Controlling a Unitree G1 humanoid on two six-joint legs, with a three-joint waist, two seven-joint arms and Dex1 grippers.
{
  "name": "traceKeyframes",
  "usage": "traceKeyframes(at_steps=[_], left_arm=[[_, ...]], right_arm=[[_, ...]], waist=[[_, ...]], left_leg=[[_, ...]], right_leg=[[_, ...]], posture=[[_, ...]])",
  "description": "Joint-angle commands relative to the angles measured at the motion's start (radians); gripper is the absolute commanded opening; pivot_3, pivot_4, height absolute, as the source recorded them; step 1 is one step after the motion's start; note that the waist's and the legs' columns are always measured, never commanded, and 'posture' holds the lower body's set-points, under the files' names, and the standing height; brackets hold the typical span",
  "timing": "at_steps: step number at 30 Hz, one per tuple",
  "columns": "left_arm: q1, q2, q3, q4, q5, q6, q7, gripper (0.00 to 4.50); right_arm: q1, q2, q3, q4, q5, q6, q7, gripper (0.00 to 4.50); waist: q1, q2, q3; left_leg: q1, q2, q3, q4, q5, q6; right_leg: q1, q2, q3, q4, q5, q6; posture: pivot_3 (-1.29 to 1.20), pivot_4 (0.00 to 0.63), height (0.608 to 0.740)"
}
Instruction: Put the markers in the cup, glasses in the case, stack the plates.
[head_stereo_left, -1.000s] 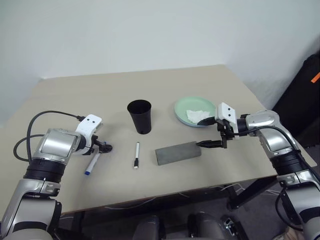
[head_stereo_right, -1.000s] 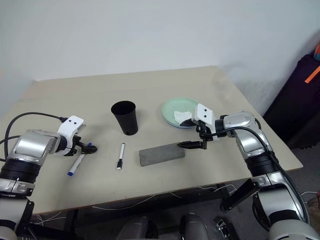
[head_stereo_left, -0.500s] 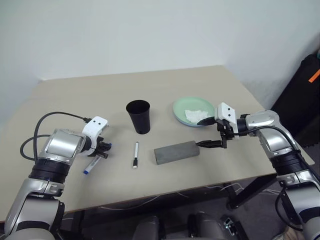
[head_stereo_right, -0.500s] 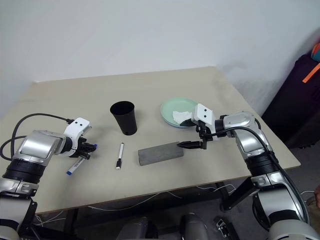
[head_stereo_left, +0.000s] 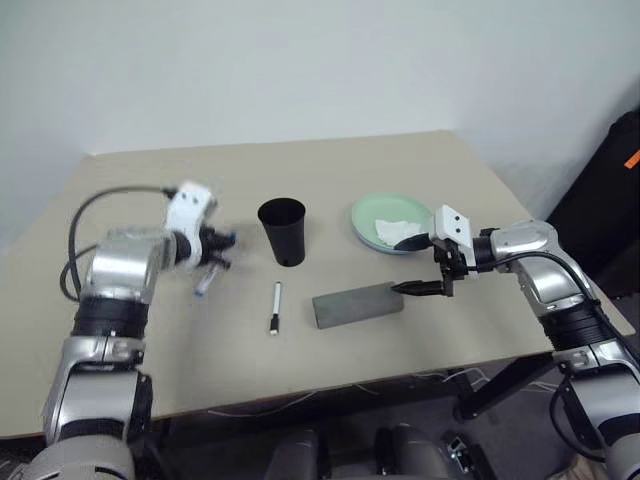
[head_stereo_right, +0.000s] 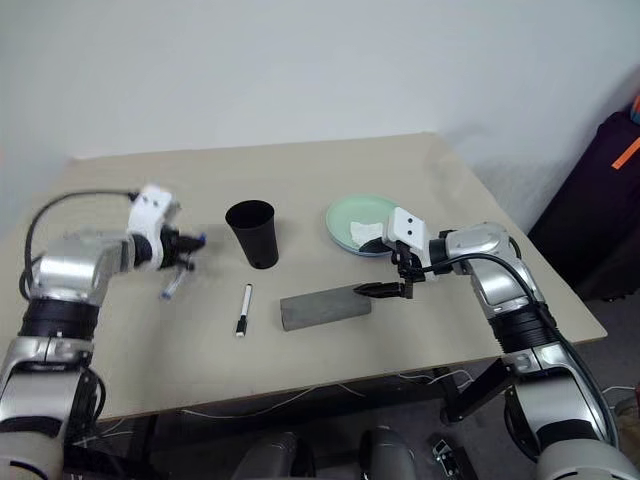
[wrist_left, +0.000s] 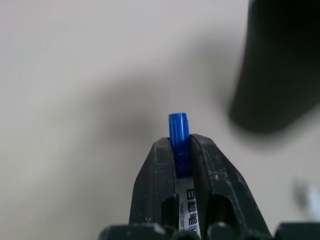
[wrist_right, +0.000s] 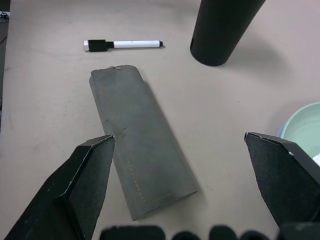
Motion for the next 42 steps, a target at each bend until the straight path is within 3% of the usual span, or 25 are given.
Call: traceKeyframes(at_steps=[1, 8, 14, 22, 39, 42], left_arm=[[-0.054, -0.023, 0.069, 0.028, -0.021, -0.103, 0.043, 0.01], [-0.171, -0.183, 0.232, 0.039, -0.158, -0.266, 0.120, 0.01], [-0.207, -0.288, 0.272, 0.046, -0.231, -0.371, 0.128, 0.01], [-0.183, -0.327, 0.213, 0.147, -0.199, -0.500, 0.066, 0.01], [-0.161, -0.380, 0.211, 0.288, -0.217, -0.649, -0.021, 0.01], [-0.160, -0.372, 0.209, 0.287, -0.220, -0.645, -0.033, 1.01]], right_arm=[[-0.027, -0.007, -0.012, -0.021, 0.005, -0.010, 0.001, 4.50], [-0.027, -0.012, -0.014, -0.022, 0.003, -0.007, 0.002, 4.50], [-0.019, -0.014, -0.016, -0.038, 0.005, 0.004, -0.006, 4.50], [0.000, -0.021, -0.025, -0.070, 0.012, 0.022, -0.023, 4.50], [0.007, -0.027, -0.027, -0.078, 0.017, 0.025, -0.035, 4.50], [0.007, -0.027, -0.026, -0.077, 0.017, 0.024, -0.034, 4.50]], waist=[[-0.006, 0.000, 0.000], [-0.009, -0.002, 0.001], [-0.011, -0.003, 0.001], [-0.010, -0.003, 0.001], [-0.010, -0.003, 0.001], [-0.010, -0.003, 0.001]], left_leg=[[0.000, 0.000, 0.000, 0.000, -0.001, -0.001], [-0.001, -0.001, 0.000, 0.000, 0.001, -0.007], [0.002, -0.001, 0.000, 0.001, -0.002, -0.001], [0.002, -0.001, 0.000, 0.003, -0.001, -0.001], [0.000, -0.001, 0.000, 0.006, -0.002, 0.000], [0.000, 0.000, 0.000, 0.005, -0.002, 0.001]], right_leg=[[0.000, 0.000, 0.000, 0.000, 0.001, 0.001], [0.000, 0.002, -0.001, 0.000, 0.001, 0.002], [0.004, 0.001, 0.000, 0.000, 0.001, 0.002], [0.004, 0.002, 0.000, 0.001, 0.001, 0.002], [0.003, 0.002, 0.000, 0.001, 0.001, 0.002], [0.003, 0.002, 0.000, 0.001, 0.001, 0.002]], posture=[[0.00, 0.000, 0.738], [0.00, 0.000, 0.738], [0.00, 0.000, 0.738], [0.00, 0.000, 0.738], [0.00, 0.000, 0.738], [0.00, 0.000, 0.738]])
